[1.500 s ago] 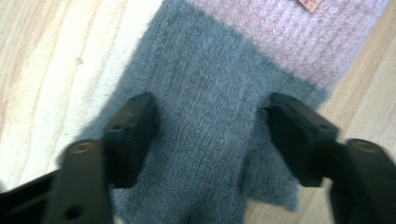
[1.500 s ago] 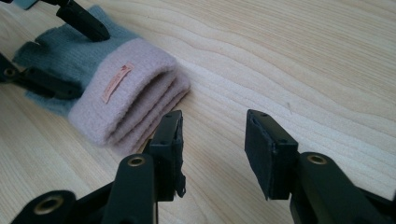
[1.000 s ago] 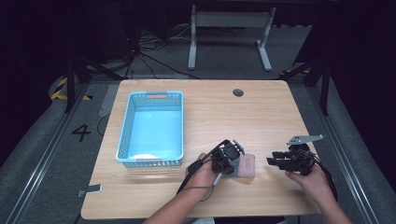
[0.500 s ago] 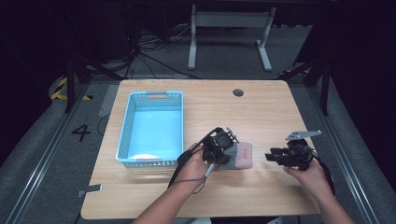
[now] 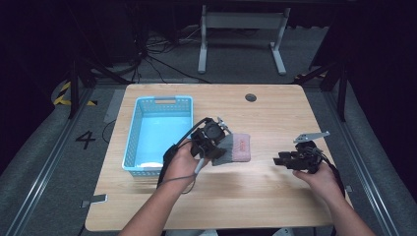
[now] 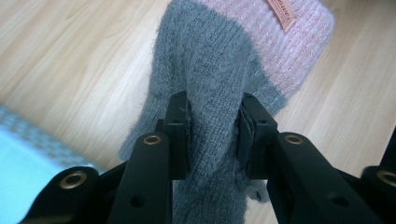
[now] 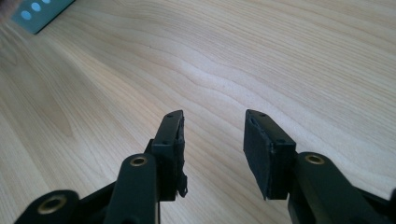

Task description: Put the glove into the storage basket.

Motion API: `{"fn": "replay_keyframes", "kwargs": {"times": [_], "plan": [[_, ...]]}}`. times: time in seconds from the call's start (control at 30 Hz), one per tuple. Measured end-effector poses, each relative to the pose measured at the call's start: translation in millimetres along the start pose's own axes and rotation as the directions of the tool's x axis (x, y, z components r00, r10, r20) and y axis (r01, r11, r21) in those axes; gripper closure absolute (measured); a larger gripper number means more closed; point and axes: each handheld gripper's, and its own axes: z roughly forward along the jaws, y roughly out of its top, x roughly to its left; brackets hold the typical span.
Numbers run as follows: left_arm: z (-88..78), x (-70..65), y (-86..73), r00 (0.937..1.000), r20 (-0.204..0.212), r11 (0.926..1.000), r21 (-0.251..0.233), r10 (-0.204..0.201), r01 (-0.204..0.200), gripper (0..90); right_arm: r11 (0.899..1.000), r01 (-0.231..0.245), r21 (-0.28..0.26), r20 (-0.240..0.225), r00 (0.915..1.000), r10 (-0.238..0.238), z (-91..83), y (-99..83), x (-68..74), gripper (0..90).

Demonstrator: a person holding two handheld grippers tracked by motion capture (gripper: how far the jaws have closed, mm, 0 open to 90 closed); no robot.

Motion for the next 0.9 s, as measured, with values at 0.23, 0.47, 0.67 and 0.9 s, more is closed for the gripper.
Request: {"fn": "replay_keyframes", "kwargs": {"times": [0.23,0.47,0.67,0.9], "plan": [[-24.9,27.0,-20.3,0.9971,-0.045,0.9975,-0.039,-0.061,0.059,69.1,1.0,0.014,0.018,-0.016,0.9998,-0.013,9.3,5.9,2.4,58.3],[-39.8,50.3,-37.8,0.994,-0.063,0.995,-0.051,-0.089,0.086,68.9,0.999,0.026,0.025,-0.01,0.9996,-0.026,15.8,9.8,5.4,58.6],[-47.1,73.6,-49.7,0.9908,-0.073,0.9926,-0.051,-0.114,0.11,68.8,0.998,0.04,0.043,-0.009,0.9992,-0.04,21.2,9.4,7.3,58.3],[-52.8,102.8,-58.7,0.986,-0.119,0.993,-0.027,-0.117,0.115,68.6,0.997,0.046,0.055,-0.004,0.9989,-0.046,22.2,6.3,9.6,58.4]]}}
